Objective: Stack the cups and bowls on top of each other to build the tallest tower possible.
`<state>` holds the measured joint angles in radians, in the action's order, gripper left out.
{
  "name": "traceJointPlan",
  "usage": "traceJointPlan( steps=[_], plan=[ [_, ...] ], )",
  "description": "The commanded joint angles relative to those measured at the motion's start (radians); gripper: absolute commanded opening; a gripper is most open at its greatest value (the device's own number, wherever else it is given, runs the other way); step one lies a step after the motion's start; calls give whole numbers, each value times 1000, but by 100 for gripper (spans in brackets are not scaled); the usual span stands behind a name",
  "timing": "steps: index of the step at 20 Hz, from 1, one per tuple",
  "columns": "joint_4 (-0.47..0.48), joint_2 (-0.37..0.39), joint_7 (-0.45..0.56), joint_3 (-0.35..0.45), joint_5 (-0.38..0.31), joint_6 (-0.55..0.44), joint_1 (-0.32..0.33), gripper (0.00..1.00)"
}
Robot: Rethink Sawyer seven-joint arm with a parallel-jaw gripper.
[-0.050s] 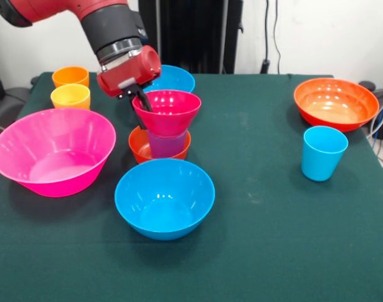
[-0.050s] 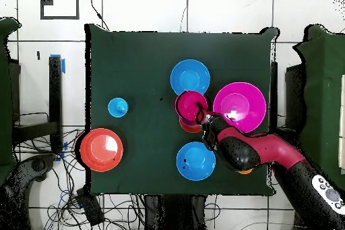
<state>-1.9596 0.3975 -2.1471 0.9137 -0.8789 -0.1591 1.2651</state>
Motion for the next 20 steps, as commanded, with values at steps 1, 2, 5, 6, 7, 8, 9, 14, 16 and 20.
traceJointPlan(
  steps=[1,2,5,6,7,8,9,14,16,20],
  plan=[
    [92,-36,126,-119,-17,-199,-83,0],
    [94,-31,120,-121,-15,-198,-87,0],
    [95,-23,99,-145,-13,-206,-103,0],
    [94,-17,90,-155,-14,-209,-110,0],
    [95,-12,83,-166,-14,-215,-118,0],
    [94,-7,77,-180,-11,-226,-127,0],
    [96,-1,72,-195,-7,-241,-137,0],
    [89,47,53,-245,11,-283,-175,0],
    [85,69,51,-260,29,-301,-191,0],
    [91,81,54,-291,41,-302,-217,0]
  ],
)
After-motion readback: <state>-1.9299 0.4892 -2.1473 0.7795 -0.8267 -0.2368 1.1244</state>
